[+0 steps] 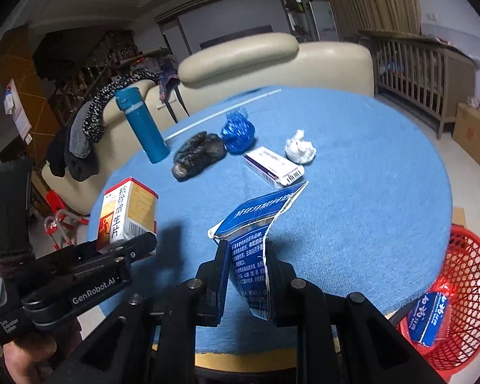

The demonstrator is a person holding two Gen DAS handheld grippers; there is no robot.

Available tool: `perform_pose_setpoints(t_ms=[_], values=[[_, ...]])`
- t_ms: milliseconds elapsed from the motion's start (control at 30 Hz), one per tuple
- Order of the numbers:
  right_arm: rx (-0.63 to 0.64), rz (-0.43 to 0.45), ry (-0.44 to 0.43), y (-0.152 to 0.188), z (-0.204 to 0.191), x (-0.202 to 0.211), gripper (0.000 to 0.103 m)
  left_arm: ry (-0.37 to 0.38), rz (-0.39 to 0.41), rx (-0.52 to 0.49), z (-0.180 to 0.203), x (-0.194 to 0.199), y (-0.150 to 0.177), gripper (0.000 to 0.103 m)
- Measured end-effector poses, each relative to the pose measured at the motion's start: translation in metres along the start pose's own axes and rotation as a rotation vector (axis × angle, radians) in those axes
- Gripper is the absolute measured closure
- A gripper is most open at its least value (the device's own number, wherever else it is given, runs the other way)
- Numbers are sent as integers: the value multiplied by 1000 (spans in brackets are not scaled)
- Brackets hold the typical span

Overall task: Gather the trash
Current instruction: 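Carry the red-and-white box in the left tool and blue wrapper in the right over the red basket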

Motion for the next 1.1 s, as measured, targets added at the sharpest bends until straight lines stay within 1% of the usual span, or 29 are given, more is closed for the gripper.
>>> perform_pose_setpoints(t_ms=[200,367,533,867,1100], values=[[4,47,-3,-7,-5,20,81,-5,49,-26,5,24,3,48],[22,46,-9,-6,-14,20,81,-16,67,-23,1,30,3,48],[23,48,-7,-4,-15,20,81,-17,72,-23,2,30,4,48],[-34,53,7,-3,8,19,81,-19,60,-58,15,24,7,48],[-92,81,18,-6,33,27,81,-22,42,-101,31,15,11,48]])
Point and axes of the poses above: each gripper's, at about its wrist camera, not at the fingertips, and x roughly against the way its jaws point, z to its right, y to its underside, the point moved 6 cm from there along -x, roughly the way its jaws point, and after that the axes turned 9 degrees about y, right-handed, at the moved point
